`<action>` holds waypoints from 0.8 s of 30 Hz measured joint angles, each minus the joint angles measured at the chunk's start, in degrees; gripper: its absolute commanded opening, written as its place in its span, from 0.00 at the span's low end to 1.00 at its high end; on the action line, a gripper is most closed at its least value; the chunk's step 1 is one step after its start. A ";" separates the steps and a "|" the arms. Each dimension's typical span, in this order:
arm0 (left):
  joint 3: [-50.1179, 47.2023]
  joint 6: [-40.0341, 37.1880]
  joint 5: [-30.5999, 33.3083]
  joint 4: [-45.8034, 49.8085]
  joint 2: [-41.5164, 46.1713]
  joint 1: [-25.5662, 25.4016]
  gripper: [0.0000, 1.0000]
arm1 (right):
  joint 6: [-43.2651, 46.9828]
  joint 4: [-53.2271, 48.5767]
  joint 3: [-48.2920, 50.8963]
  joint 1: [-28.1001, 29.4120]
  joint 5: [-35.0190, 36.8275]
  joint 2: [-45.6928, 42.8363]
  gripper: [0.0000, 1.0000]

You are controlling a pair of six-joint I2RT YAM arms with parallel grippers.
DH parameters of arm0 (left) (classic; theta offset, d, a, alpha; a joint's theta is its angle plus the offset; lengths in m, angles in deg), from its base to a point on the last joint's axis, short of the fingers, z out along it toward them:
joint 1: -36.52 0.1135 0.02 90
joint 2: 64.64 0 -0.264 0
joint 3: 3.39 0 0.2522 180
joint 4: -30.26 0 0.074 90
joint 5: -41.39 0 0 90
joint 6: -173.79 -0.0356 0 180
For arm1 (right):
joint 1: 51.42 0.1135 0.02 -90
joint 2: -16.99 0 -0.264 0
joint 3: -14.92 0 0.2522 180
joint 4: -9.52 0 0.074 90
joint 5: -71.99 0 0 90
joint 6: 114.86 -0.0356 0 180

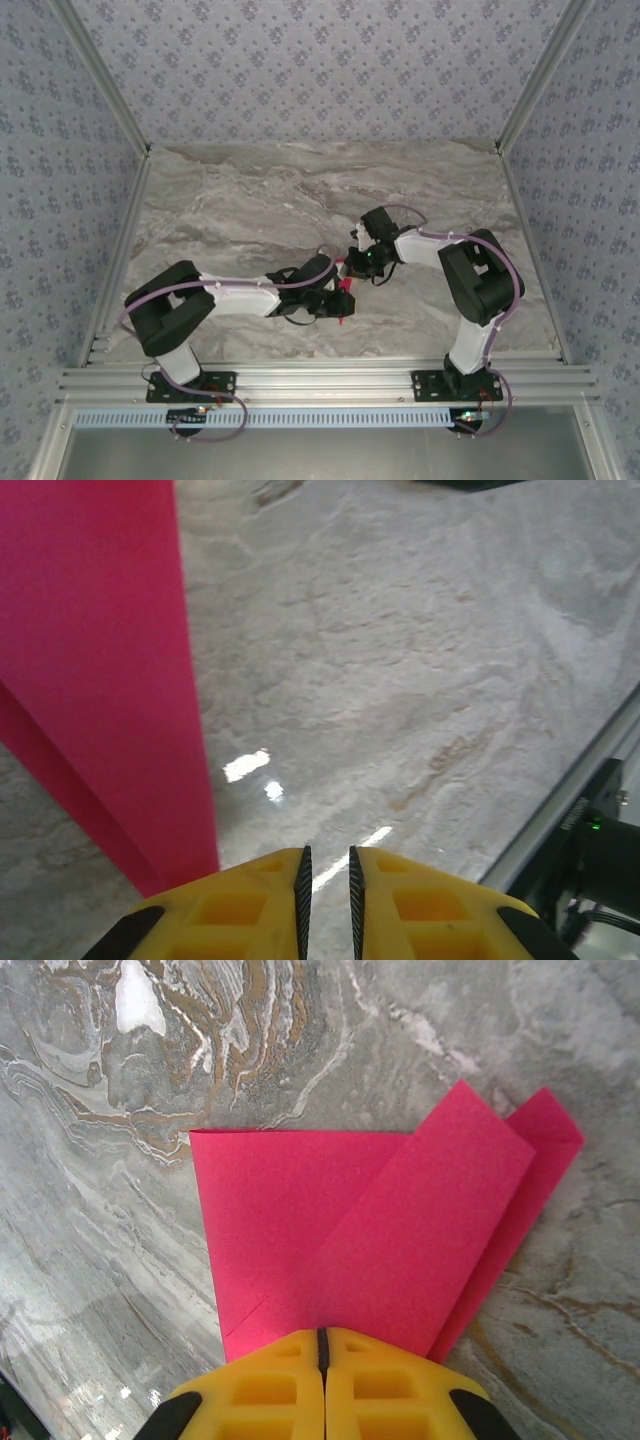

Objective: Fold a paper plane with a square sheet of paper (fold left side to right side)
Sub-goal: Fold the wing for the fifth time at the center of the table.

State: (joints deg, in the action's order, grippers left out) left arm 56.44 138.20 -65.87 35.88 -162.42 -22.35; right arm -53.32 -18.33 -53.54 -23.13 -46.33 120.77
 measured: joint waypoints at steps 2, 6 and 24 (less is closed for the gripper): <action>0.02 0.02 0.13 0.35 -1.09 0.00 0.18 | 0.07 -0.04 0.00 0.00 0.02 0.00 0.07; -0.17 0.11 0.11 0.24 -1.70 0.00 0.18 | 0.44 -0.07 0.00 0.00 0.00 0.00 0.07; -7.04 5.90 7.13 -7.52 0.94 -6.08 0.17 | 1.07 -1.16 -0.74 0.00 0.04 0.28 0.07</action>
State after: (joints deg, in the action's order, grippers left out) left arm 49.40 144.10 -58.74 28.36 -161.48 -28.43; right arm -52.25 -19.49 -54.28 -23.13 -46.28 121.06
